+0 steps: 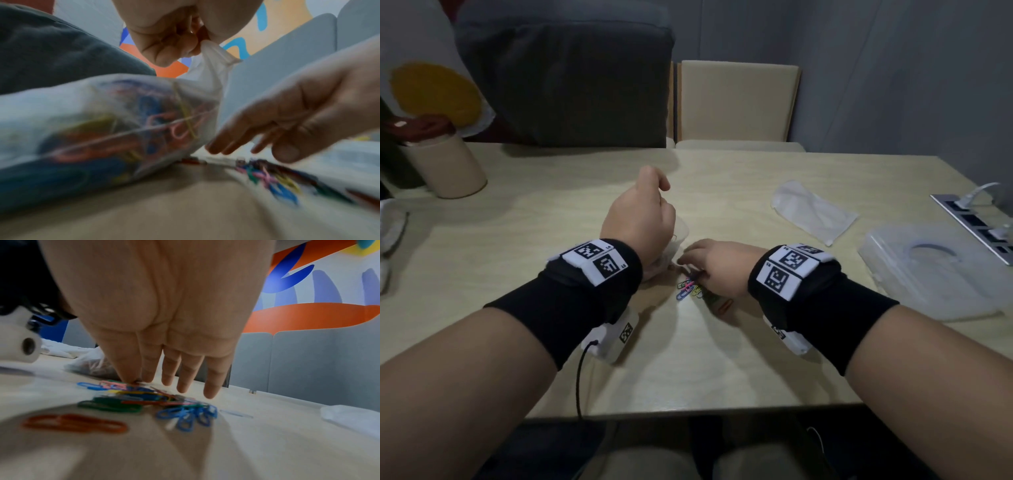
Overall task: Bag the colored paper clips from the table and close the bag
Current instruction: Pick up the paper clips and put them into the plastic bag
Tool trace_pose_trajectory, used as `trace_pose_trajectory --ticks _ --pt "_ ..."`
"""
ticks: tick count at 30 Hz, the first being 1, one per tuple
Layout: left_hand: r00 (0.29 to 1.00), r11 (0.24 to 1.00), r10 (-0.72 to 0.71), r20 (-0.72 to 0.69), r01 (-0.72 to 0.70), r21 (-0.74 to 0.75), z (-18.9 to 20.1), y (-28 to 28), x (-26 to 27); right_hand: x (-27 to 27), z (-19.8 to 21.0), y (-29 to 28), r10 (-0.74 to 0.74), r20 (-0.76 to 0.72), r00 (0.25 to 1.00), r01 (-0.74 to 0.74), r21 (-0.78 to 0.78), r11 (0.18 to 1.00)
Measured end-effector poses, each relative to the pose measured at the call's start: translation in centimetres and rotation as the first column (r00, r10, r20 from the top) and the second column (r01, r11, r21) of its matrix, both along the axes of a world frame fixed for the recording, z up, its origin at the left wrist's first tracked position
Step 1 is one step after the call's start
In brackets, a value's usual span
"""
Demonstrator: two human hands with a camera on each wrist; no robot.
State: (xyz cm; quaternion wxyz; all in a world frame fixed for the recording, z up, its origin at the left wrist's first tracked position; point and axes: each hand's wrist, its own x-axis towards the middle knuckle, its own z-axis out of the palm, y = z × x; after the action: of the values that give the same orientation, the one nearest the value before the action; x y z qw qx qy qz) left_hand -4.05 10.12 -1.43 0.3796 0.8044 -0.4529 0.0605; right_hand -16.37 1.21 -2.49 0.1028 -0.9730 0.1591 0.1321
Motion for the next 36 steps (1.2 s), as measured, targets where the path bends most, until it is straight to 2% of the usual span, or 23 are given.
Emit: trace_pose_trajectory --ticks 4,7,13,17,21,26,31,34,36 --pt "0.998 0.998 0.061 -0.009 -0.061 -0.021 1.4 0.4 1.6 1.3 -0.1 1.2 0.076 -0.072 0.994 -0.078 -0.022 0.997" --pt "0.995 0.996 0.087 0.041 -0.086 -0.027 2.7 0.9 2.6 2.2 -0.2 1.4 0.085 -0.134 0.987 -0.093 -0.053 0.994" --pt "0.988 0.988 0.152 0.036 -0.15 -0.045 3.3 1.8 3.9 1.7 0.9 0.0 -0.018 -0.08 0.997 0.009 -0.115 0.993" --pt "0.987 0.987 0.158 0.034 -0.157 -0.037 3.2 1.8 3.6 1.9 0.6 0.6 -0.048 0.05 0.998 0.049 -0.01 0.999" --pt "0.99 0.99 0.14 0.034 -0.139 -0.033 2.9 1.4 3.1 2.1 -0.7 1.5 -0.003 -0.049 0.999 0.004 0.021 1.0" --pt "0.994 0.995 0.092 0.063 -0.095 0.038 1.6 0.6 1.5 -0.2 0.1 -0.2 -0.044 -0.059 0.997 0.043 -0.016 0.999" --pt "0.99 0.995 -0.025 0.139 0.01 0.102 0.0 -0.5 -0.8 -2.0 1.9 -2.1 -0.229 -0.008 0.973 0.229 0.008 0.973" --pt "0.988 0.993 -0.063 0.141 0.047 0.112 -0.3 -1.1 -1.7 -3.1 2.1 -2.6 -0.348 -0.128 0.929 0.344 -0.051 0.937" --pt "0.991 0.991 -0.073 0.113 0.059 0.118 -0.5 -1.4 -1.8 -3.7 1.9 -2.2 -0.375 -0.213 0.902 0.359 -0.111 0.927"
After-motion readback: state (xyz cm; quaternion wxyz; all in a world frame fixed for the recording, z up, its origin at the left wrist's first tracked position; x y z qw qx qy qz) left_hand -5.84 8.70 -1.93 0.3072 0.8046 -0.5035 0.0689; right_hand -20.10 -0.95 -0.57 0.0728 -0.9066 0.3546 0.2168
